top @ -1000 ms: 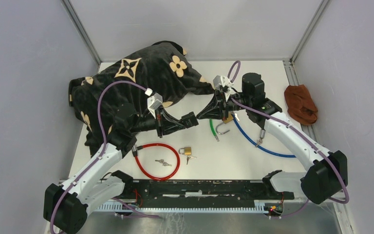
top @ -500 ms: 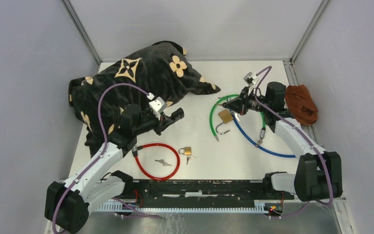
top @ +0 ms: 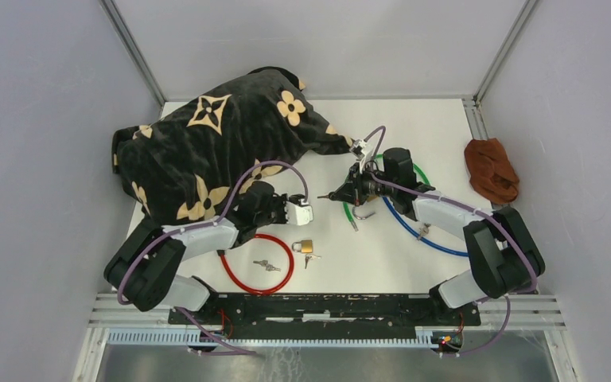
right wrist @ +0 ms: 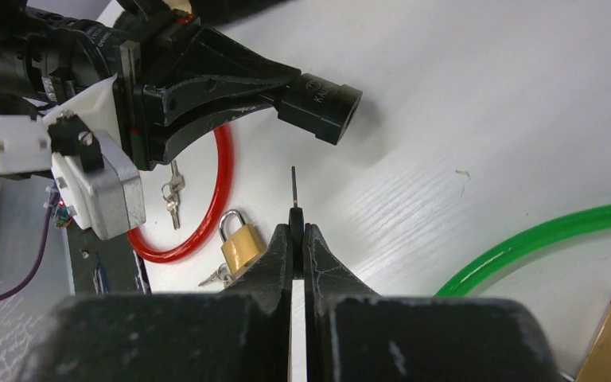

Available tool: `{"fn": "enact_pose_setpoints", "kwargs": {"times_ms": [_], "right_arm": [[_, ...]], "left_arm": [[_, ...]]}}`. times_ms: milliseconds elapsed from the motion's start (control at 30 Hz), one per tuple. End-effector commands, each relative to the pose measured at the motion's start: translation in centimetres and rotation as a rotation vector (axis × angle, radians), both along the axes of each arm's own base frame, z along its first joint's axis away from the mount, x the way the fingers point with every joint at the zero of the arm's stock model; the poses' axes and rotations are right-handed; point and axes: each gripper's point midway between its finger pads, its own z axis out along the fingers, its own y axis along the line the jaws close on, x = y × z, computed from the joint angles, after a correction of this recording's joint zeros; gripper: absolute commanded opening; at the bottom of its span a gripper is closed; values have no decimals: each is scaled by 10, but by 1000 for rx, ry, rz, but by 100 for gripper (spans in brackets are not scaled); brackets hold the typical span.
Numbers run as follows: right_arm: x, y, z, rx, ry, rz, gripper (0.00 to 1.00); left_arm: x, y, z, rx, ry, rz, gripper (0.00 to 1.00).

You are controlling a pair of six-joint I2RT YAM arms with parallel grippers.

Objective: Lock with the key
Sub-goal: Place the lock at the center of the board.

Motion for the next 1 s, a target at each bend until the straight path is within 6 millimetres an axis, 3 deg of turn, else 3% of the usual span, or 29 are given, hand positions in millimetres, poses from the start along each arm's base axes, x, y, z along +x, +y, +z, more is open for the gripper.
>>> {"fn": "enact_pose_setpoints", "kwargs": {"times_ms": [0, 33, 167, 233, 467, 633, 800, 967], "right_arm": [[3, 1, -5, 8, -3, -40, 0], [1, 2, -8, 5, 6, -39, 0], [-4, 10, -18, -13, 27, -17, 0], [-4, 12, -22, -22, 29, -22, 0], [11, 24, -24, -34, 41, -52, 0], [25, 43, -25, -46, 44, -55, 0], [28, 49, -25, -58, 42, -38, 0], [41, 63, -36, -72, 73, -28, 0]], "left_arm": [[10, -25, 23, 89, -250, -241, 3], [4, -25, 15, 104, -228, -273, 6], [-16, -26, -8, 176, -170, -363, 43], [-29, -24, -18, 214, -127, -414, 57], [-69, -9, -16, 305, -14, -534, 87], [-79, -13, 23, 192, 73, -456, 93], [-63, -24, 77, -239, 178, -23, 95], [-36, -7, 115, -721, 261, 374, 96]]}}
